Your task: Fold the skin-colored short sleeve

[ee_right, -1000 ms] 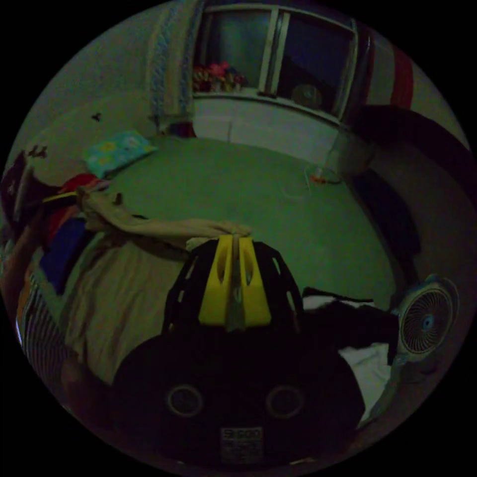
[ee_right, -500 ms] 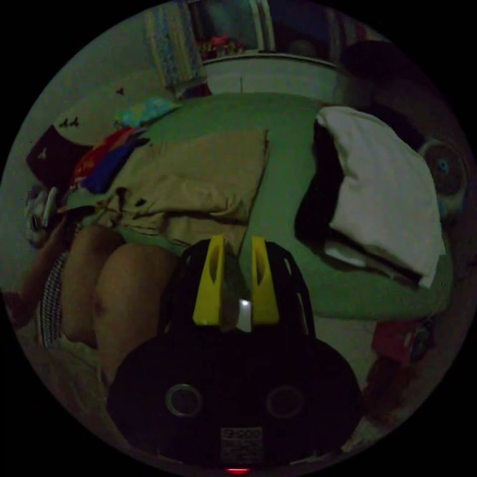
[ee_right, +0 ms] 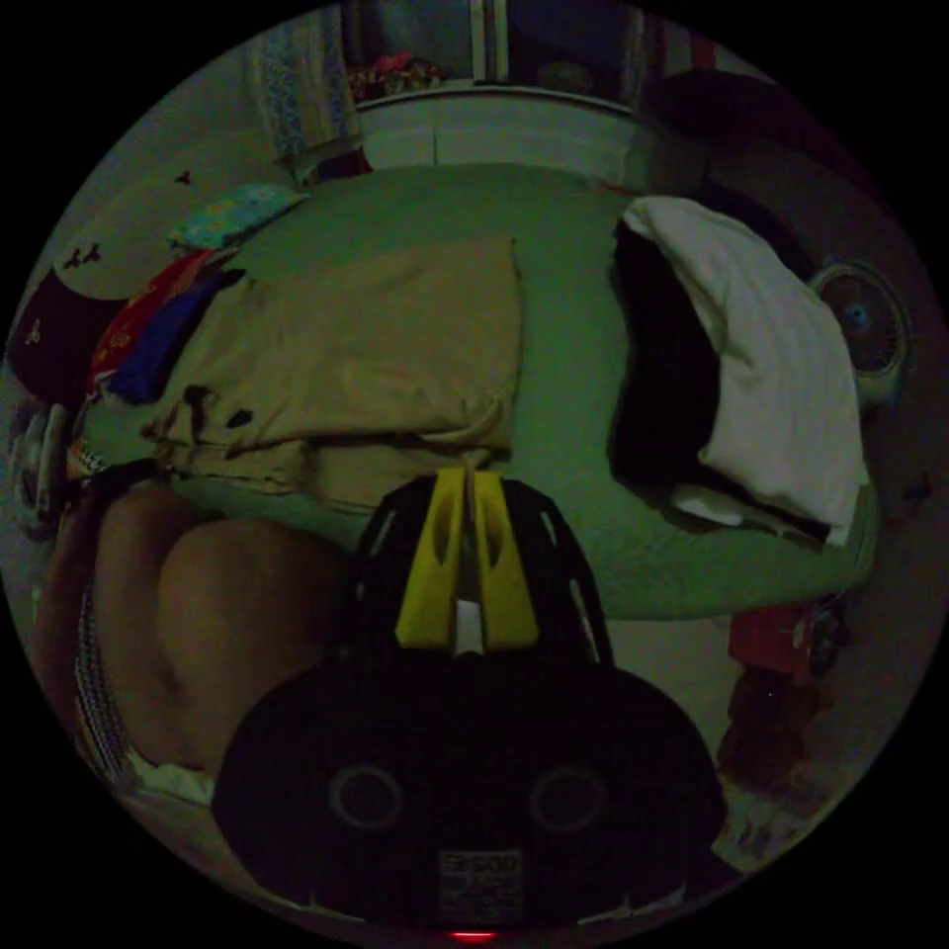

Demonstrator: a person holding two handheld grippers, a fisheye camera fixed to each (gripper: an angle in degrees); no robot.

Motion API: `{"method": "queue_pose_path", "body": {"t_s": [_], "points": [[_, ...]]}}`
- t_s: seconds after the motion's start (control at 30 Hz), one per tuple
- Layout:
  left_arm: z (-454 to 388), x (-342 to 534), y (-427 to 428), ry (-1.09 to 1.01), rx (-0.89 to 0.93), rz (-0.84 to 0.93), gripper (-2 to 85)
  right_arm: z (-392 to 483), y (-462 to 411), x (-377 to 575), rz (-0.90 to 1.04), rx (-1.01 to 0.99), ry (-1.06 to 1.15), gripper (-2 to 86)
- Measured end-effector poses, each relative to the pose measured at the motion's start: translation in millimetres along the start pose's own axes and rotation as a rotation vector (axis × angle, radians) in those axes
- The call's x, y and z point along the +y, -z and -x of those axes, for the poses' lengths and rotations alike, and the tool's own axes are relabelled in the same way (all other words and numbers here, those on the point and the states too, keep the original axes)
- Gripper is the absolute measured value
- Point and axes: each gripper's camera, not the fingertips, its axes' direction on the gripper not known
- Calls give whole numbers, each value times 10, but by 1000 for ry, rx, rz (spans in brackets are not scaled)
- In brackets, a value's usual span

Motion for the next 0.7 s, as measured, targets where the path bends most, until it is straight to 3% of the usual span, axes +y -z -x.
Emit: {"method": "queue_pose_path", "body": {"t_s": [0.17, 0.27, 0.37, 0.53, 0.7], "points": [[18, 329, 275, -54, -5, -127, 36, -251, 123, 305, -51, 11, -69, -15], [180, 540, 140, 7, 12, -92, 41, -409, -104, 476, 63, -41, -149, -12], [357, 797, -41, 103, 16, -22, 60, -487, 15, 598, 18, -77, -201, -1], [303, 1016, 242, 61, 45, -195, 55, -229, 340, 399, -125, -129, -81, -10], [-38, 690, 124, -48, 109, -176, 49, 195, -41, -72, -5, -125, 70, -14]]}}
